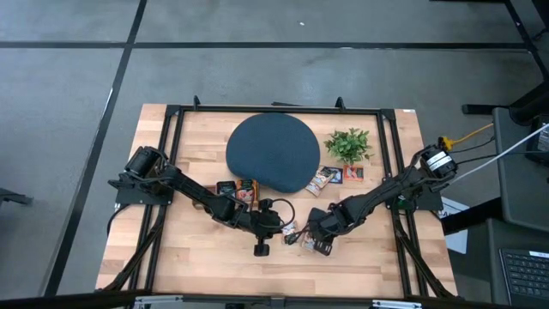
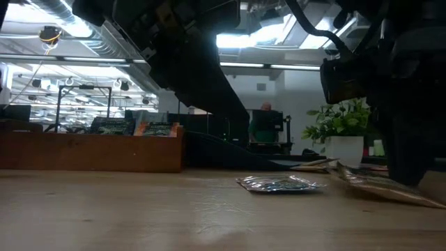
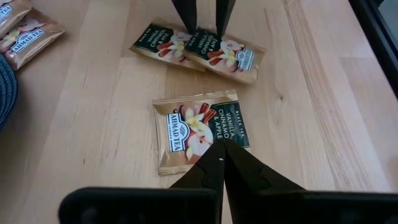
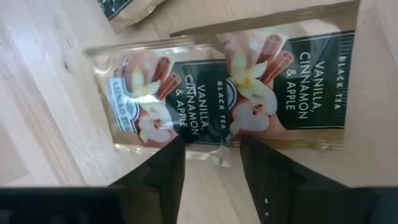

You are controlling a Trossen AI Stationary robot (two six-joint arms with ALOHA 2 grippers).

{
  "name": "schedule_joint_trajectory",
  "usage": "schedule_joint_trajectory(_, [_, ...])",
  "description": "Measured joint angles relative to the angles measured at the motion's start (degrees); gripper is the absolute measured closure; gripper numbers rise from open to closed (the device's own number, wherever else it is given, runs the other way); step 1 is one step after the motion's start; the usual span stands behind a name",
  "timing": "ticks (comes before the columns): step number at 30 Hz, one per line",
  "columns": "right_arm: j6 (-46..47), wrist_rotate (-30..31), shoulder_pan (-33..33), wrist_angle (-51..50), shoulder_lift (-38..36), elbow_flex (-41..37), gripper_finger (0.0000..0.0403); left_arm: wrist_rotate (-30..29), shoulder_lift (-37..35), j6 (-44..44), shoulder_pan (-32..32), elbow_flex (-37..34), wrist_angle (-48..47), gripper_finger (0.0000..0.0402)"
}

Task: Pick & Place Tea
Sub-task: Put the brown tea bag into the left section of the wooden organizer

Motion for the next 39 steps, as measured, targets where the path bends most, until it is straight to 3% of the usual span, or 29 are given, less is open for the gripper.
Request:
schedule_joint_trajectory(11, [0.05,-0.36,-0.16,0.17,0.2,-0.1,0.0393,-0.26,0.0,-0.02,0.01,0.0,0.0,0.0396])
schedule_joint_trajectory(29, [1.3,-0.15,-0.37,-0.84,0.13,1.34,0.04,-0.24,-0.42,-1.52,0.36,0.0,0.15,0.039])
schedule_joint_trajectory(39, [-1.66,0.43,-0.37,-5.12,0.11,6.47,0.0401,-2.83,-5.37,2.32,1.18,-0.02,1.87,0.0323])
